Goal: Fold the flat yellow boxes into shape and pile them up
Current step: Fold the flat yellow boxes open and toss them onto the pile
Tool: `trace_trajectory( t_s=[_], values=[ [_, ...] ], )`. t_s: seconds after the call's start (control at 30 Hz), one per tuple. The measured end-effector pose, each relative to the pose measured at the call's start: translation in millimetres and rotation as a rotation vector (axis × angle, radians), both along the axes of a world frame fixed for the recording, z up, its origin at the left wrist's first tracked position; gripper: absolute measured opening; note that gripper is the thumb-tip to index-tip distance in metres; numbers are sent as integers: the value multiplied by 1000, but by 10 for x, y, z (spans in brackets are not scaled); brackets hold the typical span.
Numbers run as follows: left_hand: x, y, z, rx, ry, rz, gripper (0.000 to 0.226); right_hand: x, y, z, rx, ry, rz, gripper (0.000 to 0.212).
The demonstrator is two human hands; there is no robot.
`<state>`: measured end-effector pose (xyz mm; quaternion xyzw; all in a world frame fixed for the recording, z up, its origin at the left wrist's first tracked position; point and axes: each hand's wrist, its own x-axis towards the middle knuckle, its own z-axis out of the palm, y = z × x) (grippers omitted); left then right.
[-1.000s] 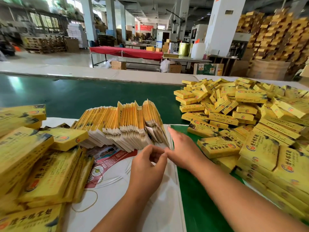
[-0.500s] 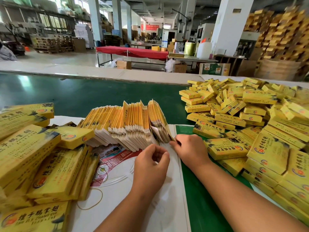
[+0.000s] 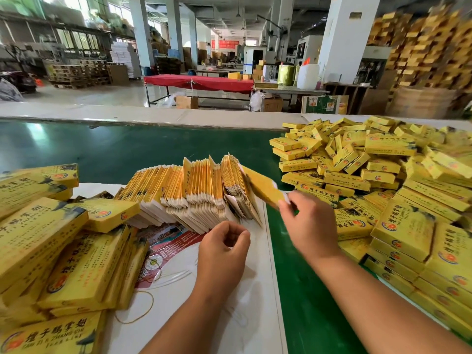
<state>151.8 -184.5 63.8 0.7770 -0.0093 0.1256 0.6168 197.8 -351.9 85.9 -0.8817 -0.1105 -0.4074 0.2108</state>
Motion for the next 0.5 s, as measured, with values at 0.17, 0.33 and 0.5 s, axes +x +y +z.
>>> trace_trajectory(
  t_s=[0.17, 0.33, 0.5],
  values=[
    [-2, 34, 60, -444, 141, -181, 31, -245, -135, 264, 197, -270, 139, 5],
    [9, 46, 148, -1002, 328, -602, 90, -669, -73, 106, -93, -278, 423, 9],
    [-9, 118, 130, -1146, 335, -754, 101, -807, 76, -129, -277, -114, 566, 22]
  ],
)
